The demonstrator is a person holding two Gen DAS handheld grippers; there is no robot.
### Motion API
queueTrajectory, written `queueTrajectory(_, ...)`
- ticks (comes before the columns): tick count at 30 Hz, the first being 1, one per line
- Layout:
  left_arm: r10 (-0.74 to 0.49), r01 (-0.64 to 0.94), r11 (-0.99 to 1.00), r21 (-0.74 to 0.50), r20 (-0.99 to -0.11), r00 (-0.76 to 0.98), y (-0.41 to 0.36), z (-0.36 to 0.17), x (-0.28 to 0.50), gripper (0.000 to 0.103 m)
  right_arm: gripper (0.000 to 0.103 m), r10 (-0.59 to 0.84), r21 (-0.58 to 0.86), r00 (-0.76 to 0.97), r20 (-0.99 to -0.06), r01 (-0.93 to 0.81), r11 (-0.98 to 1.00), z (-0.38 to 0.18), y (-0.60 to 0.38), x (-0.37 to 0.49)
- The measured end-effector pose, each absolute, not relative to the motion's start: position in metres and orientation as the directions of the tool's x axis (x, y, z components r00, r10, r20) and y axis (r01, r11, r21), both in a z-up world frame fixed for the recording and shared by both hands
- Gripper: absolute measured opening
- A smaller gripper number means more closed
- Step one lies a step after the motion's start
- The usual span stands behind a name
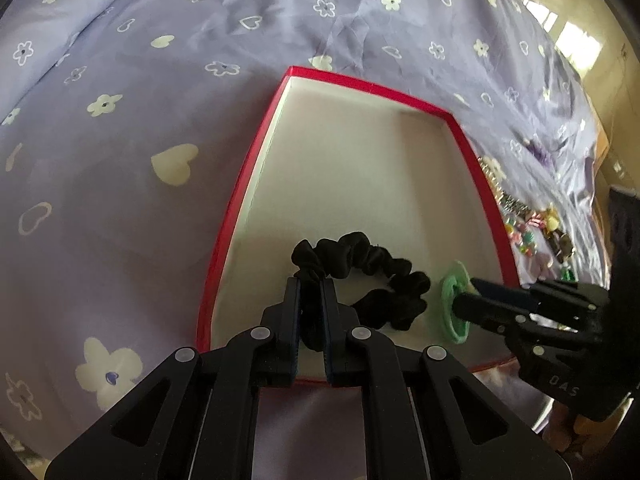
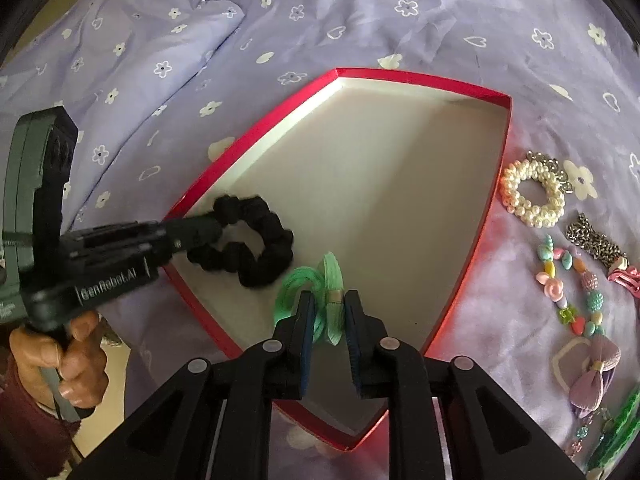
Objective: Organize jewelry
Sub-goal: 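Carry both items into the red box and open both tools, then grasp the pearl crown bracelet with the left tool while the right tool grasps the gold watch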
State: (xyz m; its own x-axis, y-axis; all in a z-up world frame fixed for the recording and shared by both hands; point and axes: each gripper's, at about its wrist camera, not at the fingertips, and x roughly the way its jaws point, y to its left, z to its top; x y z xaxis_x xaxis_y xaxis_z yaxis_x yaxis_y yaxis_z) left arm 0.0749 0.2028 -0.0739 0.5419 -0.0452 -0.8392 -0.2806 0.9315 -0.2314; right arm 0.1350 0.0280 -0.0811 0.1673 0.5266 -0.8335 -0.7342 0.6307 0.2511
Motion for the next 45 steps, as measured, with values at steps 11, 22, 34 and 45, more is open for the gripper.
queueTrajectory(11, -0.009, -0.314, 0.927, -0.207, -0.847, 0.531, 0.205, -0.065, 0.062, 0.041, 0.04, 0.575, 0.296, 0.184, -0.797, -0.711, 0.638, -0.066, 0.014, 0.128)
queueTrajectory(22, 0.018, -0.282, 0.943, -0.175, -0.821, 0.57, 0.179, -0.034, 0.049, 0.057, 0.046, 0.61, 0.338, 0.297, -0.734, -0.62, 0.708, -0.037, -0.056, 0.115)
queueTrajectory(34, -0.025, -0.189, 0.966, -0.178, -0.789, 0.614, 0.13, -0.009, 0.057, 0.058, 0.05, 0.563, 0.353, 0.402, -0.722, -0.487, 0.799, -0.032, -0.141, 0.112)
queueTrajectory(45, -0.066, -0.107, 0.98, -0.17, -0.777, 0.626, 0.086, 0.0, 0.07, 0.058, 0.051, 0.501, 0.359, 0.493, -0.712, -0.357, 0.862, -0.03, -0.205, 0.118)
